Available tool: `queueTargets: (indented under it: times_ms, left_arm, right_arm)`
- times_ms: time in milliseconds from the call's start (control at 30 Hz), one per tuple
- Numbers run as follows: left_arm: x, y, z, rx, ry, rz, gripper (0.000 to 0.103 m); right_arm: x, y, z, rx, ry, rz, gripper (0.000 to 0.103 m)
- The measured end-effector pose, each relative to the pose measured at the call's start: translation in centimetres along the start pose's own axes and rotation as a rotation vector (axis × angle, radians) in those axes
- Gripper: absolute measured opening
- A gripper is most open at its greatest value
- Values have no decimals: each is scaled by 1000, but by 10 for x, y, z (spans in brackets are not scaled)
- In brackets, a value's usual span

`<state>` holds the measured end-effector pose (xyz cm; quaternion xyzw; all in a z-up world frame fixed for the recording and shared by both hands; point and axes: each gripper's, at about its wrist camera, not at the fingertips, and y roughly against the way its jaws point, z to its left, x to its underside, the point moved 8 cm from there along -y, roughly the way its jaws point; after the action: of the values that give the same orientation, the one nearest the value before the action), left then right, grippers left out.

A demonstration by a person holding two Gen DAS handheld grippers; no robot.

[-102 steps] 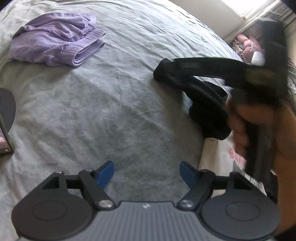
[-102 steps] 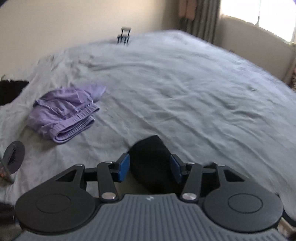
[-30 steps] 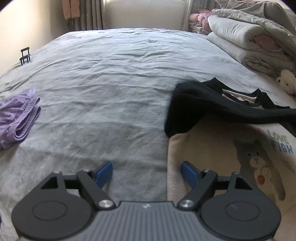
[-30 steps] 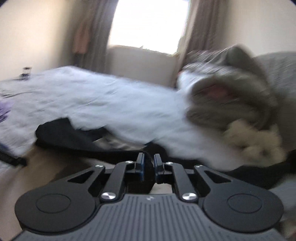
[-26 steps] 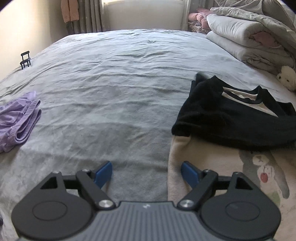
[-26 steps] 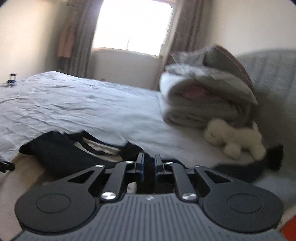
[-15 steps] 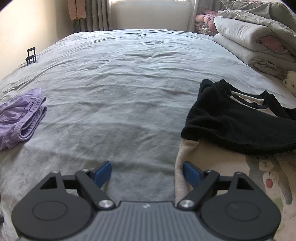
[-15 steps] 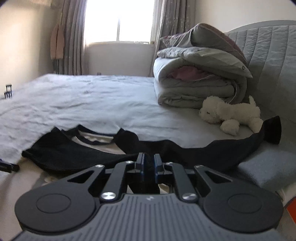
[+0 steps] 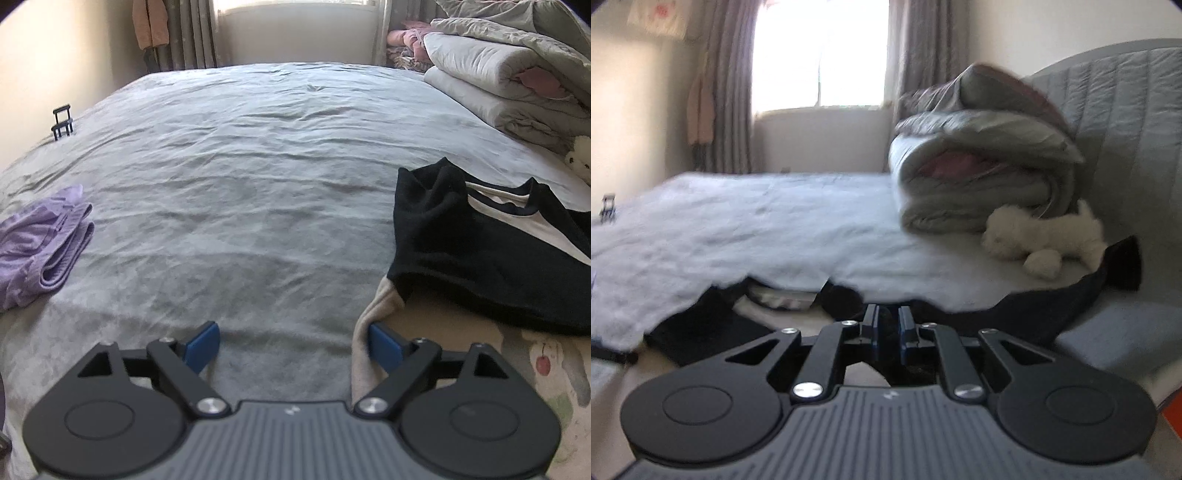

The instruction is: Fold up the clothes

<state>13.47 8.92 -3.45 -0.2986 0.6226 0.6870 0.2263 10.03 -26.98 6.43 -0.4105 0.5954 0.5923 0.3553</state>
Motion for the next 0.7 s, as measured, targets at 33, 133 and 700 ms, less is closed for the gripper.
queueTargets:
  times_ms: [33,133,700]
  left_arm:
    - [0,0,-1,-3,-5,-3,89]
    - [-2,1,-1,-5,-6,-5,89]
    - [-9,9,-3,1,-28,-46,88]
  right_arm:
    - [3,-3,3,-9,16,18,12]
    - [6,-1,11,-42,43,25,12]
    - [25,10,32,-184,206,128,14]
